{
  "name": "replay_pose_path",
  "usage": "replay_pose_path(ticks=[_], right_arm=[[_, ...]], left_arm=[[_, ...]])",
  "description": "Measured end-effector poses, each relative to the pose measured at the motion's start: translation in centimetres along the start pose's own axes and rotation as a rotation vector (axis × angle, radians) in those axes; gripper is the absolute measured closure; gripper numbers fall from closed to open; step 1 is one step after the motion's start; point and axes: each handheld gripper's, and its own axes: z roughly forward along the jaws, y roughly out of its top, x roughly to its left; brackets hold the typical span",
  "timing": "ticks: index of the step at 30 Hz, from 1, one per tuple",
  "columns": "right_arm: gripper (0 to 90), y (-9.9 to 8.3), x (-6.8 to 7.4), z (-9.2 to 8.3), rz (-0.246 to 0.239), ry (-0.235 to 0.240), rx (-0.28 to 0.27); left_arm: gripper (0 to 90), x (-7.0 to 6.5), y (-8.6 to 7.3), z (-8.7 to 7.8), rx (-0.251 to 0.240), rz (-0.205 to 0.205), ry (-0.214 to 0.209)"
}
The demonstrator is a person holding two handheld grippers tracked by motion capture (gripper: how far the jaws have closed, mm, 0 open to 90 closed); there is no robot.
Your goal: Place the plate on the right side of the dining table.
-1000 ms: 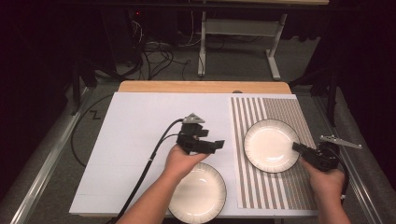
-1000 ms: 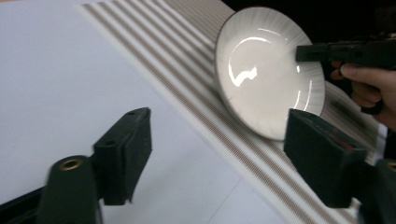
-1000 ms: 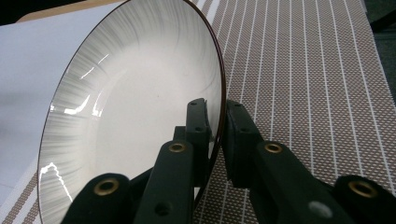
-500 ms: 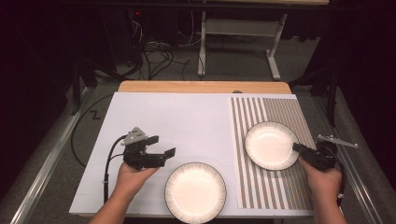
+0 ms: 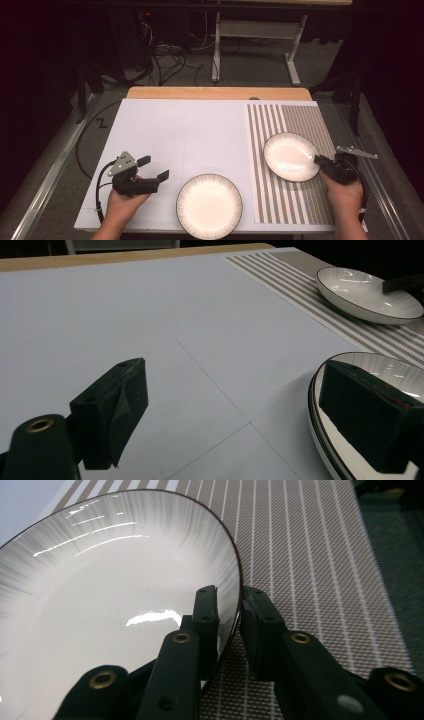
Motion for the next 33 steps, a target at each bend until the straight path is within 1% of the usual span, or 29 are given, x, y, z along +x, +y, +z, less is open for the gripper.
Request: replay_pose_path(ticks=[1, 2, 3, 4, 5, 6, 7, 8, 9, 10, 11, 12, 13, 14, 15, 16, 17, 19, 20, 21, 22, 23, 25, 26, 27, 28, 29, 30, 33], right_arm=[[79.4, 0.0, 0.0, 0.0, 0.000, 0.000, 0.000], [73.9, 0.1, 0.0, -0.5, -0.011, -0.003, -0.038], [73.9, 0.1, 0.0, -0.5, -0.011, -0.003, -0.038], [69.3, 0.1, 0.0, -1.1, -0.023, 0.000, -0.074], [69.3, 0.1, 0.0, -1.1, -0.023, 0.000, -0.074], [63.3, 0.0, 0.3, -1.7, -0.045, 0.023, -0.107], [63.3, 0.0, 0.3, -1.7, -0.045, 0.023, -0.107], [57.2, -0.2, 0.8, -2.1, -0.081, 0.051, -0.131], [54.1, -0.3, 1.3, -2.4, -0.113, 0.060, -0.149], [51.3, -0.4, 1.6, -2.6, -0.123, 0.077, -0.161], [51.3, -0.4, 1.6, -2.6, -0.123, 0.077, -0.161], [47.6, -0.4, 2.0, -2.8, -0.135, 0.105, -0.176], [42.8, -0.5, 2.5, -3.0, -0.151, 0.134, -0.186], [40.5, -0.5, 2.9, -3.1, -0.159, 0.149, -0.190], [34.8, -0.6, 4.3, -3.4, -0.193, 0.194, -0.205], [34.8, -0.6, 4.3, -3.4, -0.193, 0.194, -0.205], [32.5, -0.7, 4.7, -3.5, -0.205, 0.209, -0.210], [26.9, -0.9, 6.1, -3.8, -0.240, 0.251, -0.216], [21.4, -1.1, 7.1, -4.1, -0.261, 0.280, -0.228], [18.7, -1.2, 7.7, -4.2, -0.270, 0.294, -0.234], [18.7, -1.2, 7.7, -4.2, -0.270, 0.294, -0.234], [16.2, -1.4, 8.3, -4.4, -0.281, 0.311, -0.242], [10.9, -1.7, 9.8, -4.7, -0.325, 0.346, -0.254], [8.5, -1.8, 10.1, -4.8, -0.331, 0.351, -0.255], [4.0, -2.0, 10.9, -4.9, -0.347, 0.369, -0.258], [2.3, -2.1, 11.3, -5.0, -0.352, 0.375, -0.260], [0.8, -2.2, 12.1, -5.3, -0.363, 0.389, -0.267], [0.8, -2.3, 12.4, -5.4, -0.368, 0.397, -0.275], [0.8, -2.5, 13.0, -5.8, -0.374, 0.415, -0.286]], left_arm=[[12.5, 0.0, 0.0, 0.0, 0.000, 0.000, 0.000], [12.1, 0.1, -0.2, 0.0, 0.001, 0.005, 0.004], [12.1, 0.1, -0.3, 0.1, 0.003, 0.007, 0.007], [11.5, 0.1, -0.4, 0.0, 0.009, 0.016, 0.015], [11.5, 0.1, -0.5, 0.1, 0.010, 0.016, 0.013], [11.2, 0.1, -0.6, 0.0, 0.004, 0.015, 0.014], [11.2, 0.1, -0.6, 0.0, 0.003, 0.013, 0.014], [10.9, 0.1, -0.6, -0.1, -0.001, 0.012, 0.020], [10.9, 0.1, -0.7, -0.1, -0.003, 0.009, 0.016], [10.7, 0.1, -0.7, -0.2, -0.006, 0.011, 0.021], [10.7, 0.1, -0.8, -0.2, -0.008, 0.009, 0.018], [10.5, 0.1, -0.8, -0.3, -0.010, 0.012, 0.022], [10.0, 0.0, -0.8, -0.3, -0.012, 0.012, 0.024], [9.9, 0.0, -0.8, -0.4, -0.015, 0.018, 0.030], [9.6, 0.0, -0.8, -0.4, -0.020, 0.012, 0.023], [9.6, 0.0, -0.8, -0.5, -0.024, 0.007, 0.023], [9.4, 0.0, -0.8, -0.6, -0.029, 0.001, 0.022], [8.6, -0.1, -0.8, -0.7, -0.035, 0.000, 0.020], [8.1, -0.1, -0.8, -0.7, -0.039, -0.002, 0.020], [7.7, -0.1, -0.8, -0.8, -0.040, 0.004, 0.023], [7.7, -0.1, -0.8, -0.8, -0.042, 0.004, 0.024], [7.4, -0.1, -0.8, -0.8, -0.042, 0.001, 0.018], [6.1, -0.1, -0.8, -0.9, -0.046, -0.003, 0.014], [5.6, -0.2, -0.8, -0.9, -0.049, -0.005, 0.015], [4.2, -0.2, -0.7, -1.0, -0.051, -0.001, 0.020], [3.5, -0.2, -0.7, -1.0, -0.053, -0.005, 0.013], [1.6, -0.2, -0.7, -1.0, -0.056, -0.004, 0.016], [0.2, -0.2, -0.6, -1.1, -0.059, -0.004, 0.019], [0.1, -0.4, -0.5, -1.4, -0.073, 0.005, 0.034]])
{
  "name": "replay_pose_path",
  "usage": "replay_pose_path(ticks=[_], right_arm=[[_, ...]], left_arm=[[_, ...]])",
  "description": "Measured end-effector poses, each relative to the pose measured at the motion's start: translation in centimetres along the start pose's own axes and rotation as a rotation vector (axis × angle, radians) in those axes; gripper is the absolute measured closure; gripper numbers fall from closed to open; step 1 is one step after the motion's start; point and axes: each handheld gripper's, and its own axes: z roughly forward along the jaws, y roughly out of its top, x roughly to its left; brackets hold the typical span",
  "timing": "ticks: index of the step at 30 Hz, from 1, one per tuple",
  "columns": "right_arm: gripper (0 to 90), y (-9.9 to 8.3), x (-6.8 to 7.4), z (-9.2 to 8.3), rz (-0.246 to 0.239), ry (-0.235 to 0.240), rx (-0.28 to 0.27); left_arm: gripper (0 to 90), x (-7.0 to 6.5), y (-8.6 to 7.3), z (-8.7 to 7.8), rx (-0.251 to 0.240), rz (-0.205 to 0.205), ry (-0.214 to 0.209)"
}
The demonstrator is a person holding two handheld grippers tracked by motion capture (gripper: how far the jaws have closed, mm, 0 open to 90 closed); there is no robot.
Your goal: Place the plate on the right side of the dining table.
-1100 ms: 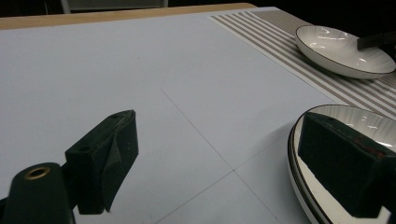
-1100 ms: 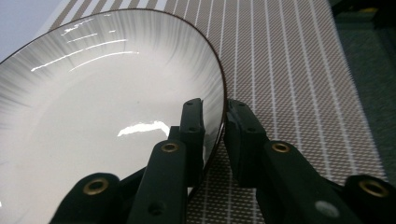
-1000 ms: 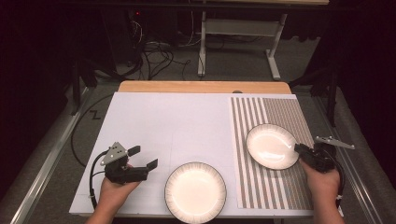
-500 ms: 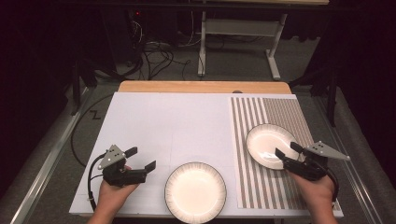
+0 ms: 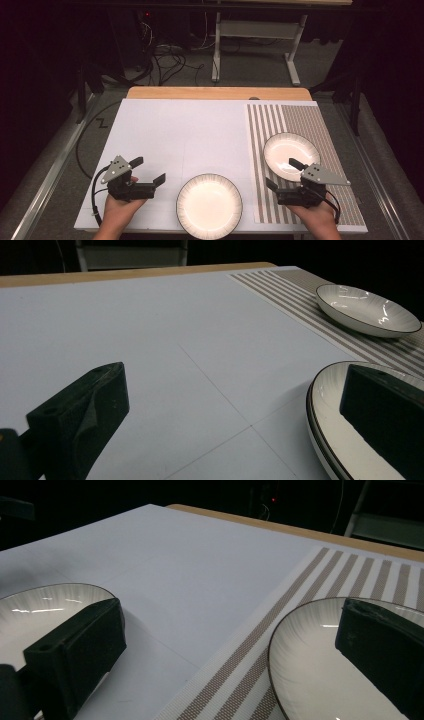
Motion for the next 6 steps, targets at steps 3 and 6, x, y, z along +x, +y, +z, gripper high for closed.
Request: replay_pose_path(ticks=[3, 6], right_arm=[[0.8, 0.31, 0.67, -0.16, -0.017, 0.008, -0.017], [0.8, 0.52, 1.04, -0.35, -0.022, 0.011, -0.032]], left_arm=[[0.1, -0.10, 0.17, -0.20, -0.010, 0.005, 0.006], [0.1, -0.18, 0.34, -0.42, -0.018, 0.010, 0.004]])
